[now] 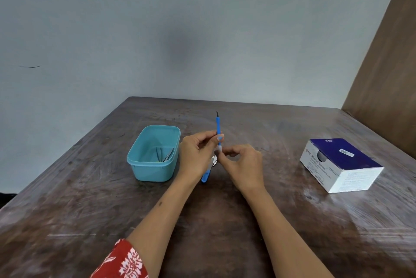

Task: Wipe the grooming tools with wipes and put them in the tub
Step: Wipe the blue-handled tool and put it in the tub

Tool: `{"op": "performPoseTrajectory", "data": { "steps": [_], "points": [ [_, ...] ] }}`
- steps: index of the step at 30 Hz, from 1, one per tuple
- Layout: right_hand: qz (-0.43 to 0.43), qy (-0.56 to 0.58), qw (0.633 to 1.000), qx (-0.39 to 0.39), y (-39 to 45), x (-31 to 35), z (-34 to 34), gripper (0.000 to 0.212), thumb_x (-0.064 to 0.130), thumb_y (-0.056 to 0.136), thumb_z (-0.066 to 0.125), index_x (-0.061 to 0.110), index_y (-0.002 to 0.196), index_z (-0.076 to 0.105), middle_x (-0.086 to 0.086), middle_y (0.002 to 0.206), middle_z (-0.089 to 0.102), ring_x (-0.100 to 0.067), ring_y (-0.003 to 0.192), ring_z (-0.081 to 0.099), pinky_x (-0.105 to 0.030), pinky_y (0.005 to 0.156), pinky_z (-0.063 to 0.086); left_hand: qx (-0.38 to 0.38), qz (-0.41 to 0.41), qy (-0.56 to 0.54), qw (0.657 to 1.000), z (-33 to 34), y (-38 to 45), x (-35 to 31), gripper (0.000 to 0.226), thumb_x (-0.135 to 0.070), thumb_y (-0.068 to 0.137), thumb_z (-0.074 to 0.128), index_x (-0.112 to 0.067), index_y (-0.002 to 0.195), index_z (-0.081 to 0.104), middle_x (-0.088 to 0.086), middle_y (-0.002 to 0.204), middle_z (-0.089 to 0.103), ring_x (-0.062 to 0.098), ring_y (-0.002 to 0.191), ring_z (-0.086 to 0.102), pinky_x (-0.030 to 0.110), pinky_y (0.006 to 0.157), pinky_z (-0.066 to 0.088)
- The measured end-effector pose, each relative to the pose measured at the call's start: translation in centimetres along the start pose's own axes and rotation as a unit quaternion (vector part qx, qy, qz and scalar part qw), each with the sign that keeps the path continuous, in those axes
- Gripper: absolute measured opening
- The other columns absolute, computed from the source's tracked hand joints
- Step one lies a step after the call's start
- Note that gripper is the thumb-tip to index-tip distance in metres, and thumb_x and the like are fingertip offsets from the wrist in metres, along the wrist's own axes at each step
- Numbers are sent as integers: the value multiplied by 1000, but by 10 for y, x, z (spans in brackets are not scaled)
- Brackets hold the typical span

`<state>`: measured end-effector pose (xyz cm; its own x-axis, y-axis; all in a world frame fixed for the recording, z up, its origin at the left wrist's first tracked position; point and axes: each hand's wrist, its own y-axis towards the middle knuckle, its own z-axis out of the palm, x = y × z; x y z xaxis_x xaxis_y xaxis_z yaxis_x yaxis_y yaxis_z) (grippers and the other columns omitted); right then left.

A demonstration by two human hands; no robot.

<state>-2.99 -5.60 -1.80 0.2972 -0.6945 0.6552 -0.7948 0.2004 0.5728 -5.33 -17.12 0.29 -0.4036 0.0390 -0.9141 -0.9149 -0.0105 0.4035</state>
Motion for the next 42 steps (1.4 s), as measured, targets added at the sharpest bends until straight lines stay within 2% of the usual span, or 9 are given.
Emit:
{"op": "performPoseTrajectory", "data": {
  "steps": [4, 7, 12, 19, 22, 28, 32, 37, 42],
  "points": [
    [0, 5, 1000, -17, 0, 1, 0, 8, 32, 79, 73, 25, 82, 76, 12, 76, 72, -2, 72, 54, -8, 65, 34, 0, 4, 14, 1000, 1, 1, 1, 14, -10, 82, 67, -17, 93, 72, -2, 84, 73, 6, 81, 70, 17, 72, 55],
    [12, -8, 1000, 13, 1, 0, 1, 11, 33, 80, 71, 24, 83, 76, 11, 78, 73, -6, 74, 58, -23, 70, 44, 0, 9, 40, 999, 0, 1, 3, 16, -12, 83, 67, -12, 98, 72, -1, 88, 73, 4, 84, 69, 15, 73, 54],
    [-13, -7, 998, -67, -2, 7, 0, 7, 29, 78, 73, 24, 81, 75, 9, 75, 71, -6, 72, 54, -34, 73, 47, 1, 9, 35, 999, 1, 0, 4, 19, -9, 83, 66, -9, 101, 71, -5, 85, 71, 2, 82, 69, 12, 70, 53],
    [34, -39, 999, -10, -1, 7, 1, 12, 34, 80, 70, 24, 82, 76, 9, 79, 73, -11, 78, 61, -43, 79, 49, -8, 11, 35, 999, 0, 0, 3, 19, -9, 83, 66, -10, 101, 71, -2, 88, 71, -1, 82, 68, 10, 70, 52],
    [20, -18, 999, -48, -3, 10, 0, 10, 33, 79, 71, 25, 82, 75, 9, 78, 72, -9, 76, 58, -44, 78, 49, -2, 7, 34, 999, 3, 0, 3, 20, -7, 83, 66, -9, 102, 70, -1, 87, 71, 3, 81, 69, 13, 71, 53],
    [73, -60, 995, 9, 0, 8, 2, 16, 39, 81, 68, 25, 84, 76, 9, 81, 73, -14, 82, 64, -41, 81, 50, 4, 14, 67, 998, 3, -1, 4, 20, -8, 82, 67, -4, 101, 71, 2, 92, 71, 5, 84, 67, 12, 73, 52],
    [45, -43, 997, -46, -3, 10, 2, 17, 38, 81, 67, 24, 82, 75, 8, 80, 73, -13, 81, 61, -43, 78, 49, 4, 16, 66, 998, 4, -3, 2, 21, -8, 82, 67, -2, 102, 70, 10, 92, 72, 14, 84, 69, 20, 78, 54],
    [77, -91, 992, -39, -3, 10, 3, 17, 41, 80, 67, 27, 80, 75, 8, 77, 72, -14, 79, 61, -41, 80, 48, 0, 31, 77, 997, 4, -5, 4, 19, -7, 83, 66, -1, 100, 71, 5, 93, 72, 8, 83, 67, 11, 73, 52],
    [36, -83, 993, -71, -3, 11, 3, 17, 40, 82, 67, 26, 84, 75, 9, 79, 72, -12, 78, 60, -32, 77, 39, 2, 30, 61, 998, 4, -4, 4, 20, -7, 83, 65, -4, 102, 70, 2, 89, 71, 6, 83, 68, 13, 72, 53]
  ]
}}
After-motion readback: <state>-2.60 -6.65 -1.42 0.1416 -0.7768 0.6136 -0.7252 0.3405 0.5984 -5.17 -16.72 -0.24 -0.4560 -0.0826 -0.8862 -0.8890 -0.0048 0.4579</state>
